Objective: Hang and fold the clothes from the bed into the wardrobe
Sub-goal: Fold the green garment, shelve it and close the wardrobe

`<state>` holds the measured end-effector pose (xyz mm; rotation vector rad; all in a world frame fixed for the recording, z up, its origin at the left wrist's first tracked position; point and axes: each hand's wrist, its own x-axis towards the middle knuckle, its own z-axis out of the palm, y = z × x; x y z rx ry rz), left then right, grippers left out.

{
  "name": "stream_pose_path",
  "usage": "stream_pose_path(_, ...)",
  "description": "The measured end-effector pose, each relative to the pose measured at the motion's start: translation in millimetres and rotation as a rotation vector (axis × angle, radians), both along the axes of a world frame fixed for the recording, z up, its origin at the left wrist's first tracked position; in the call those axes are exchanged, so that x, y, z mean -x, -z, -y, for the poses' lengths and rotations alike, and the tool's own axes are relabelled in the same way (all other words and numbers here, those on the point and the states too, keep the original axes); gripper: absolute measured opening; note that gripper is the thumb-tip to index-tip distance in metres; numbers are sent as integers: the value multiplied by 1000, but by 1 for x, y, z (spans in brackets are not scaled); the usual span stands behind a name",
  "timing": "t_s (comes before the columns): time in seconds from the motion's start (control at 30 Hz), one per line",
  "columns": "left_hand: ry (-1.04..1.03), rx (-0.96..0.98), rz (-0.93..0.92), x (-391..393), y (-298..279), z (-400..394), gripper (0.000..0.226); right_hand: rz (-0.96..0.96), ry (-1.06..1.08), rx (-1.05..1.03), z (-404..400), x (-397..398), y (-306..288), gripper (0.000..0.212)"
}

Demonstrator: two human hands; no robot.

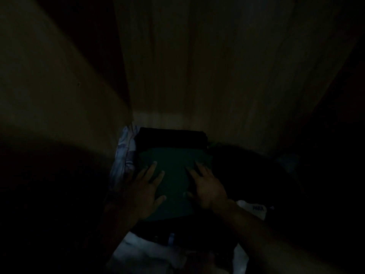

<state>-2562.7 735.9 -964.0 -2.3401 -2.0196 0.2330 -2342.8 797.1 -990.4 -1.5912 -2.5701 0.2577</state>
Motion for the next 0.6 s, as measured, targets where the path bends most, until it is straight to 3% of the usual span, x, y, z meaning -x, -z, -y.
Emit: stream_pose_path(0.6,-74,-18,36,-14,38,-25,75,55,82,113,-18,6,7,96)
